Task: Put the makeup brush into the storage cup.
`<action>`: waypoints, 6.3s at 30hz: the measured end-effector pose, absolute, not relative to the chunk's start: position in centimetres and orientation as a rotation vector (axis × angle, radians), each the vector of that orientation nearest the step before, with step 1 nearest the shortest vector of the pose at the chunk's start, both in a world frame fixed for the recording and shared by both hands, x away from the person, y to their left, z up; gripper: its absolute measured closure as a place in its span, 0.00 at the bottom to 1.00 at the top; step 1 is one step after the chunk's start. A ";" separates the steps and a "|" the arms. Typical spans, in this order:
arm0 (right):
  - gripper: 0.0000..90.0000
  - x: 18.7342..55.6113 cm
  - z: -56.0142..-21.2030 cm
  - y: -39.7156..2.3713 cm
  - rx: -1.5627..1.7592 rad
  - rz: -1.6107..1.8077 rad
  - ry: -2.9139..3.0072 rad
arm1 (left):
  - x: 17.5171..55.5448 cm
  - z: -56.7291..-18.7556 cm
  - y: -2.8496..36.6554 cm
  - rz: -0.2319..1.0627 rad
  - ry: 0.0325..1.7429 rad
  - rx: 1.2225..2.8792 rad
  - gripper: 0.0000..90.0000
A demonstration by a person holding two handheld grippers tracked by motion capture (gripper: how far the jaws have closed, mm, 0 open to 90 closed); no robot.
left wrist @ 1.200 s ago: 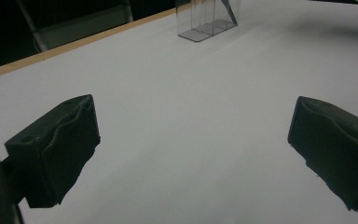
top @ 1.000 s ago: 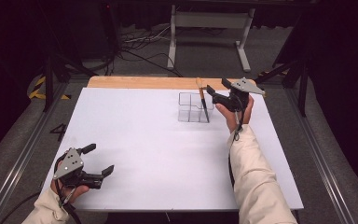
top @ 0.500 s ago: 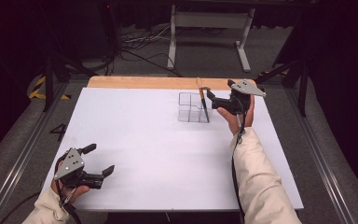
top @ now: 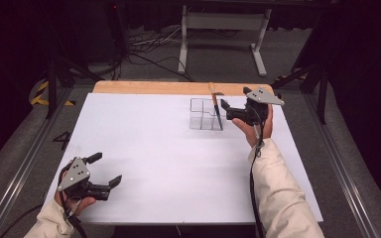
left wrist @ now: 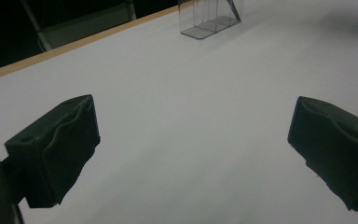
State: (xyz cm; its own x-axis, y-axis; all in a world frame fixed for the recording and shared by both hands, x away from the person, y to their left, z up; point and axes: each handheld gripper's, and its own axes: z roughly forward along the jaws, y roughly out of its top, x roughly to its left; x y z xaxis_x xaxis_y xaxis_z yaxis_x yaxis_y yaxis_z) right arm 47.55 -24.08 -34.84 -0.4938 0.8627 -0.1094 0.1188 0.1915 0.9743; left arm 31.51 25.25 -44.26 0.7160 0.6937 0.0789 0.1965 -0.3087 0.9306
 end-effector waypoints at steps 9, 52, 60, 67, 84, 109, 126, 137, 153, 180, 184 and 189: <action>0.10 46.5 -34.9 -24.5 0.906 1.339 1.782 | 31.5 -44.3 25.2 0.585 0.693 1.858 0.03; 0.07 41.6 -36.2 -26.6 0.817 1.271 1.878 | 31.5 -44.1 25.1 0.591 0.694 1.859 0.03; 0.07 40.2 -36.3 -27.1 0.795 1.262 1.865 | 31.3 -44.0 25.2 0.598 0.692 1.850 0.03; 0.10 38.9 -36.7 -28.1 0.810 1.302 1.833 | 31.3 -43.9 25.3 0.598 0.689 1.849 0.03; 0.07 36.5 -38.3 -30.0 0.809 1.251 1.830 | 31.3 -43.9 25.2 0.598 0.685 1.853 0.03; 0.07 33.3 -41.6 -32.7 0.836 1.198 1.850 | 31.4 -44.2 25.0 0.581 0.678 1.868 0.03; 0.08 31.7 -43.3 -34.6 0.888 1.168 1.843 | 31.7 -44.3 24.9 0.571 0.684 1.878 0.03; 0.08 31.3 -44.1 -34.9 0.917 1.187 1.847 | 31.5 -44.1 24.9 0.587 0.681 1.871 0.03; 0.09 31.0 -43.9 -34.3 0.908 1.183 1.837 | 31.2 -44.0 24.8 0.589 0.677 1.869 0.03; 0.10 31.4 -44.3 -34.2 0.924 1.186 1.837 | 31.8 -44.4 24.9 0.596 0.700 1.884 0.03; 0.10 31.5 -44.4 -34.1 0.927 1.191 1.846 | 31.7 -44.3 24.9 0.595 0.702 1.888 0.03; 0.10 31.3 -44.5 -34.3 0.934 1.185 1.847 | 31.9 -44.3 24.6 0.594 0.695 1.890 0.03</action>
State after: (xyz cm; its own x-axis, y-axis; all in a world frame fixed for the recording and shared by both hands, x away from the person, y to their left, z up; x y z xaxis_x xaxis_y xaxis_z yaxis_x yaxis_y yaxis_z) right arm 31.32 -34.25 -44.49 -0.4626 0.8648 -0.1953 0.1830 0.3087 0.9334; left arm 31.88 24.62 -44.35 0.7149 0.6925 0.0970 0.2040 -0.3392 0.9183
